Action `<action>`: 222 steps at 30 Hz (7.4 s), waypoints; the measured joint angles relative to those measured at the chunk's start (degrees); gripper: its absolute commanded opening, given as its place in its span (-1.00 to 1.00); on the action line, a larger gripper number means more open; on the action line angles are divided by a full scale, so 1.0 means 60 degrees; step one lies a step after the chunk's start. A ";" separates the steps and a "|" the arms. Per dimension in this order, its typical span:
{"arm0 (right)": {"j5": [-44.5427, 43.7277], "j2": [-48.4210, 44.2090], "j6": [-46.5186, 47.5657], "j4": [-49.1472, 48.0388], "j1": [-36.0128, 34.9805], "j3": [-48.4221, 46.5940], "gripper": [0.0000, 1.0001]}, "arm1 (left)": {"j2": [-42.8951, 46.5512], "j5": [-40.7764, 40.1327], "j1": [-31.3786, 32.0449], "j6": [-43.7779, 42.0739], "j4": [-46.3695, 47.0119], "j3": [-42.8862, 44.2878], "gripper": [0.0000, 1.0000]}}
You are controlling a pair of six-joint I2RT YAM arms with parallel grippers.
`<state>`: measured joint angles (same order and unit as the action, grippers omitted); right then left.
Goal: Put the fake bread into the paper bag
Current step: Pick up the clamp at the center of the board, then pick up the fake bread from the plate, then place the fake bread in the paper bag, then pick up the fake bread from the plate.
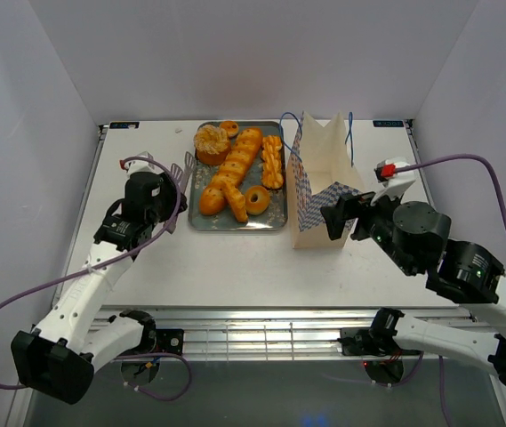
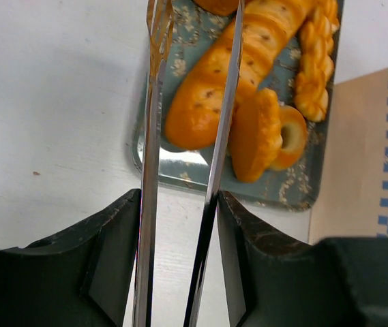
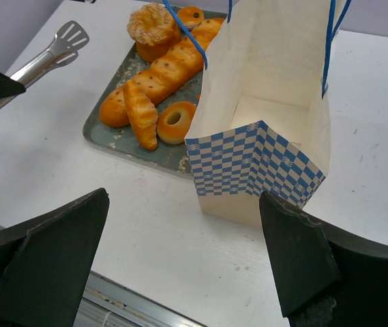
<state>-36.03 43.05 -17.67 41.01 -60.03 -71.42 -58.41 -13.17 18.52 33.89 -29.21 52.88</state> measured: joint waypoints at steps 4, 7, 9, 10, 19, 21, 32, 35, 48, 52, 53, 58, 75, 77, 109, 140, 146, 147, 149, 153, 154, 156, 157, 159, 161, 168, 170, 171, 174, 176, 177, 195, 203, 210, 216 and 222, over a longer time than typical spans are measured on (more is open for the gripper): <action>-0.0532 0.0933 0.0069 0.0259 0.0000 -0.0630 0.93 | 0.0375 0.0765 0.0000 0.0004 -0.0302 0.0036 0.21; -0.1104 0.1537 0.0066 0.0448 0.0000 -0.1093 0.93 | 0.0681 0.1217 0.0000 0.0022 -0.0583 0.0142 0.22; -0.1599 0.1912 0.0098 0.0546 0.0015 -0.1377 0.93 | 0.0852 0.1515 0.0000 0.0055 -0.0743 0.0310 0.22; -0.1854 0.2062 0.0149 0.0594 0.0087 -0.1494 0.93 | 0.0929 0.1690 -0.0004 0.0084 -0.0805 0.0412 0.22; -0.0590 0.3107 0.0754 0.0769 0.4772 -0.1891 0.99 | 0.1162 0.3089 -0.0004 0.0248 -0.1024 0.0692 0.21; -0.0091 0.3289 0.0845 0.0838 0.5326 -0.1891 1.00 | 0.1169 0.3235 -0.0004 0.0240 -0.1122 0.0692 0.20; 0.2616 0.4146 0.1049 0.0412 0.6725 -0.1665 0.79 | 0.0805 0.3603 -0.0004 0.0062 -0.1297 0.0692 0.13; 0.3162 0.4444 0.1137 0.0069 0.7067 -0.1555 0.73 | 0.0488 0.3632 -0.0004 0.0033 -0.1333 0.0692 0.12; 0.5005 0.5592 0.1388 -0.0648 0.7996 -0.1639 0.62 | 0.0117 0.3530 0.0328 0.0200 -0.1410 0.0601 0.10; 0.5370 0.5544 0.1384 -0.0816 0.8003 -0.1636 0.62 | 0.0087 0.3264 0.0940 0.0393 -0.1504 0.0273 0.09; 0.5464 0.5519 0.1384 -0.0878 0.8003 -0.1632 0.62 | 0.0044 0.3151 0.1111 0.0444 -0.1559 0.0211 0.09; 0.5701 0.5260 0.1381 -0.1035 0.8003 -0.1559 0.63 | -0.0433 0.2310 0.2073 0.0743 -0.1759 0.0197 0.10; 0.5829 0.5009 0.1381 -0.1188 0.8003 -0.1392 0.65 | -0.2153 0.0612 0.2998 0.0925 -0.2065 0.1045 0.11; 0.5829 0.5009 0.1381 -0.1191 0.8003 -0.1392 0.65 | -0.2335 0.0568 0.3013 0.0885 -0.1974 0.1151 0.09; 0.6073 0.5002 0.1297 -0.1362 0.8003 -0.1311 0.17 | -0.0386 0.0106 0.3053 0.0765 -0.2517 0.3104 -1.00; 0.5566 0.5002 0.1213 -0.1359 0.8003 -0.1311 0.08 | -0.1202 0.5683 0.3053 0.1665 0.0947 0.4670 -1.00; 0.5533 0.5002 0.1191 -0.1362 0.8003 -0.1311 0.07 | -0.1967 0.5650 0.3056 0.1657 0.0958 0.4401 -1.00; 0.5530 0.5002 0.1191 -0.1362 0.8003 -0.1311 0.07 | -0.2069 0.5639 0.3056 0.1654 0.0947 0.4360 -0.99; 0.5526 0.5002 0.1191 -0.1359 0.8003 -0.1311 0.06 | -0.2240 0.5635 0.3056 0.1650 0.0954 0.4309 -0.97; 0.5508 0.5002 0.1191 -0.1362 0.8003 -0.1311 0.06 | -0.2506 0.5646 0.3056 0.1650 0.0965 0.4299 -0.87; 0.5504 0.5002 0.1191 -0.1359 0.8003 -0.1311 0.06 | -0.2565 0.5650 0.3056 0.1650 0.0965 0.4295 -0.86; 0.5501 0.5002 0.1191 -0.1359 0.8003 -0.1311 0.06 | -0.2670 0.5665 0.3056 0.1650 0.0973 0.4273 -0.76; 0.5497 0.5002 0.1191 -0.1359 0.8003 -0.1311 0.06 | -0.2699 0.5668 0.3056 0.1654 0.0980 0.4266 -0.72; 0.5493 0.5002 0.1191 -0.1359 0.8003 -0.1311 0.06 | -0.2761 0.5665 0.3056 0.1654 0.0976 0.4258 -0.54; 0.5490 0.5002 0.1191 -0.1359 0.8003 -0.1311 0.06 | -0.2801 0.5665 0.3056 0.1654 0.0987 0.4258 -0.35; 0.5493 0.5002 0.1195 -0.1362 0.8003 -0.1311 0.05 | -0.2889 0.5614 0.3056 0.1639 0.1056 0.4258 0.03; 0.5493 0.5002 0.1198 -0.1362 0.8003 -0.1311 0.05 | -0.2889 0.5581 0.3056 0.1636 0.1162 0.4262 0.02; 0.5490 0.5002 0.1202 -0.1362 0.8003 -0.1311 0.05 | -0.2889 0.5581 0.3056 0.1621 0.1184 0.4262 0.02; 0.5490 0.5002 0.1206 -0.1362 0.8003 -0.1311 0.04 | -0.2889 0.5548 0.3056 0.1606 0.1224 0.4266 -0.04; 0.5493 0.5002 0.1209 -0.1362 0.8003 -0.1311 0.04 | -0.2889 0.5541 0.3056 0.1599 0.1235 0.4273 -0.12; 0.5493 0.5002 0.1209 -0.1362 0.8003 -0.1311 0.04 | -0.2889 0.5537 0.3056 0.1585 0.1235 0.4288 -0.14; 0.5424 0.5002 0.1268 -0.1359 0.8003 -0.1311 0.04 | 0.1523 0.2823 0.3060 0.0499 -0.0131 0.3326 -0.15; 0.5391 0.5002 0.1275 -0.1359 0.8003 -0.1311 0.04 | 0.1610 0.2506 0.3060 0.0973 -0.0699 0.0572 -0.08; 0.5388 0.5002 0.1282 -0.1355 0.8003 -0.1311 0.04 | 0.0211 0.2823 0.2878 0.1406 -0.0266 -0.0714 0.01; 0.5351 0.5002 0.1333 -0.1344 0.8003 -0.1311 0.04 | -0.0605 0.3122 0.2586 0.1585 0.0237 -0.0787 0.04; 0.5329 0.4976 0.1348 -0.1344 0.8003 -0.1311 0.04 | -0.0590 0.3563 0.2240 0.1694 0.0546 -0.0867 0.09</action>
<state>-4.05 72.90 -9.58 32.95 -12.01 -79.29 -61.95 8.21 31.97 44.05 -25.93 47.68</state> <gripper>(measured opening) 0.520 0.542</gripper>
